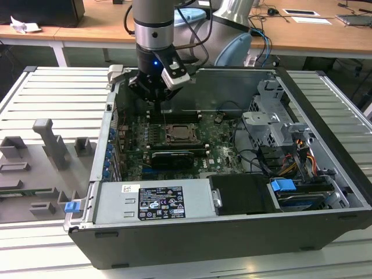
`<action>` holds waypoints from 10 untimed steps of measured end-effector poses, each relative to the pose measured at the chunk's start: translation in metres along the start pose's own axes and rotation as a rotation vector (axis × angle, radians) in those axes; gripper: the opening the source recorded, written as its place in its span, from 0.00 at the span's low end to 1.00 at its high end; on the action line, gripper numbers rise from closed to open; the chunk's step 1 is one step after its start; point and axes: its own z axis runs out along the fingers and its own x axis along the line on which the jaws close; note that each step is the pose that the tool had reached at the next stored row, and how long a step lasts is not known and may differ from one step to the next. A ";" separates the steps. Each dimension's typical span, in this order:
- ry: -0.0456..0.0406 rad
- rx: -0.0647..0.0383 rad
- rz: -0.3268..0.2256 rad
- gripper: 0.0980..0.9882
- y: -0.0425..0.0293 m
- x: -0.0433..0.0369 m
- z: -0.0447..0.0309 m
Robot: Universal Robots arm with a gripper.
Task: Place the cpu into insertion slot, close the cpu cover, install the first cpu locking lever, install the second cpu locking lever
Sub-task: 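Install the first cpu locking lever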
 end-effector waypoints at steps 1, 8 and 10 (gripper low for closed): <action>0.0000 0.000 0.000 0.01 0.0018 -0.0001 0.0001; 0.0001 0.000 0.000 0.01 0.0089 -0.0162 0.0033; 0.0003 0.000 0.000 0.01 0.0091 -0.0230 0.0042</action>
